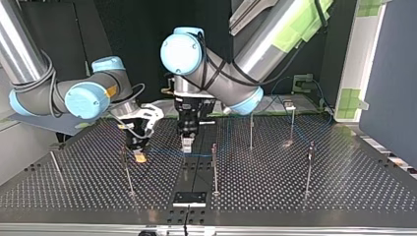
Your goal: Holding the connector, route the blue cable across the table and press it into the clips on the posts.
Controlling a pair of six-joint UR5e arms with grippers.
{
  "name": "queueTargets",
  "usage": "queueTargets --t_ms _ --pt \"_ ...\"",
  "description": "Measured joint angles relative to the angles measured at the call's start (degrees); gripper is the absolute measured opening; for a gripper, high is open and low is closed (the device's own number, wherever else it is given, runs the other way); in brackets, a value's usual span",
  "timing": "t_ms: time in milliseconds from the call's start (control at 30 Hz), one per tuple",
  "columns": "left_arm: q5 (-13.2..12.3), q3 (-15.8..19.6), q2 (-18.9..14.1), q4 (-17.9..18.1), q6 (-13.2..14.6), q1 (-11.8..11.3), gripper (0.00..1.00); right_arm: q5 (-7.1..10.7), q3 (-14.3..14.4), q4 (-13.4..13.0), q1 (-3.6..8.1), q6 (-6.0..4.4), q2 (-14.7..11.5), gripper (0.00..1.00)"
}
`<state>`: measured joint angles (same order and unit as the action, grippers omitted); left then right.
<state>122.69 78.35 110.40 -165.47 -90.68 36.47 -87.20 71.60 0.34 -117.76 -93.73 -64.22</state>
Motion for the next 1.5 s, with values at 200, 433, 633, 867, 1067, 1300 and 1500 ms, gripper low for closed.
queueTargets --t_ms 200,433,633,867,1067,1300,1500 --pt "1.4 -2.8 3.1 0.8 0.8 -0.1 1.00 0.03 0.0 0.1 0.20 0.06 0.0 0.01" --pt "1.7 -3.5 5.0 3.2 1.1 -1.2 1.00 0.02 0.0 0.1 0.35 0.11 0.1 0.01" --pt "1.3 -4.7 6.6 4.4 1.1 -1.9 1.00 0.05 0.0 0.1 0.41 0.11 0.1 0.01" --pt "0.6 -4.9 6.9 5.9 1.1 -2.5 1.00 0.07 0.0 0.1 0.42 0.14 0.1 0.01" --pt "0.6 -4.9 7.0 5.7 1.1 -2.8 0.54 0.09 0.0 0.1 0.44 0.06 0.1 0.01" --pt "0.8 -4.9 6.9 5.0 1.2 -2.9 0.00 0.09 0.0 0.1 0.46 -0.12 0.0 0.01" --pt "2.5 -4.9 6.9 3.6 1.8 -2.9 0.00 0.09 0.0 0.1 0.46 -0.20 0.0 0.01"
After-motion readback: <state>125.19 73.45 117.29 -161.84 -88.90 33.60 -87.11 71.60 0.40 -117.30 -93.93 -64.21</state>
